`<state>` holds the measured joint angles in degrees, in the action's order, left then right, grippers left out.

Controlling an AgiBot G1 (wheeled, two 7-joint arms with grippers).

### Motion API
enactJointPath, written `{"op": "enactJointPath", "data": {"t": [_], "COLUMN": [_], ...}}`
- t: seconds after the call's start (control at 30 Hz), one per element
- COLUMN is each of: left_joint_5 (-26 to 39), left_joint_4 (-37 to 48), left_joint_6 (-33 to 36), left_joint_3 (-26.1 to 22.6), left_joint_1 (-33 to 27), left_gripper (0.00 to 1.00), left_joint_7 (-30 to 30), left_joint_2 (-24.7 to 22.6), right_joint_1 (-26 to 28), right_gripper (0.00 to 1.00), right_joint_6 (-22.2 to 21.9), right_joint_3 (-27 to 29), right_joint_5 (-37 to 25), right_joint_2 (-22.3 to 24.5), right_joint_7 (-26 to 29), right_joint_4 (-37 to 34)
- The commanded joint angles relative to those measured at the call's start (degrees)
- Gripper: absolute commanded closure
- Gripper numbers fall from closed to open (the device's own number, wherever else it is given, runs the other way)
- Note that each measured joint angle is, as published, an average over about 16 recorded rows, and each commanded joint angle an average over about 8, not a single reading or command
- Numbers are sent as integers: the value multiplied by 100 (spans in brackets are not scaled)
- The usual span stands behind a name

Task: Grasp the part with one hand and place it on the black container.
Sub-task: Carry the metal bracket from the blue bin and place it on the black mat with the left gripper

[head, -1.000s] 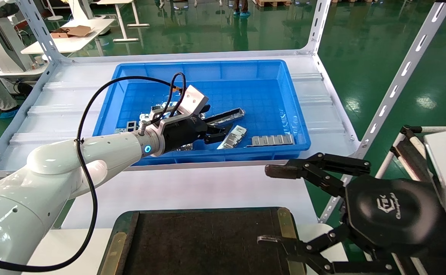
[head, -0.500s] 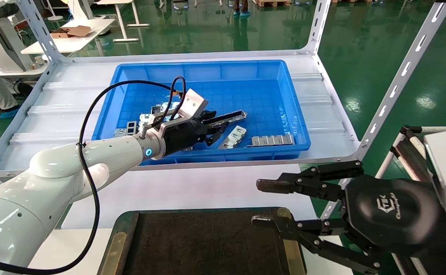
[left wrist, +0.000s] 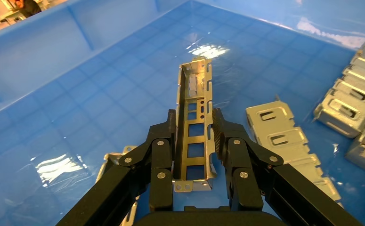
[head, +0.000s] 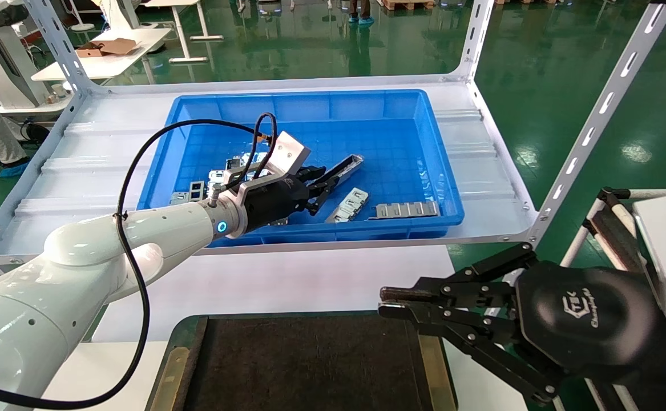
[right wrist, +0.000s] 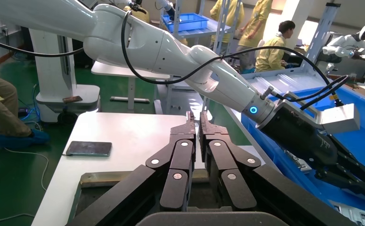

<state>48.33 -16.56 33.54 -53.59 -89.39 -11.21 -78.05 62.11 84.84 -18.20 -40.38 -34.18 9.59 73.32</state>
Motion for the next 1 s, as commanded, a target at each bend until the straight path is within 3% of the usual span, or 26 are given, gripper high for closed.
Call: {"op": "enactJointPath", "data": {"t": [0.03, 0.63, 0.8, 1.0], "left_joint_5": [-68, -590, -727, -956], "left_joint_4": [-6, 75, 62, -42], "left_joint_6": [14, 94, 847, 2414], "left_joint_3": [-28, -189, -162, -70], "left_joint_1": [-6, -429, -498, -493], "left_gripper": [100, 100, 100, 100], "left_joint_7": [-16, -151, -226, -411], "left_joint_2": [1, 70, 259, 666], "right_joint_1": [0, 1, 1, 1], "right_gripper": [100, 100, 100, 100], "right_joint_6": [0, -2, -2, -3], "right_joint_3": [0, -4, -5, -6], "right_joint_5": [0, 3, 3, 4], "right_joint_2": [0, 2, 2, 2], "right_joint_7": [0, -2, -2, -3], "right_joint_4": [0, 0, 0, 0]}}
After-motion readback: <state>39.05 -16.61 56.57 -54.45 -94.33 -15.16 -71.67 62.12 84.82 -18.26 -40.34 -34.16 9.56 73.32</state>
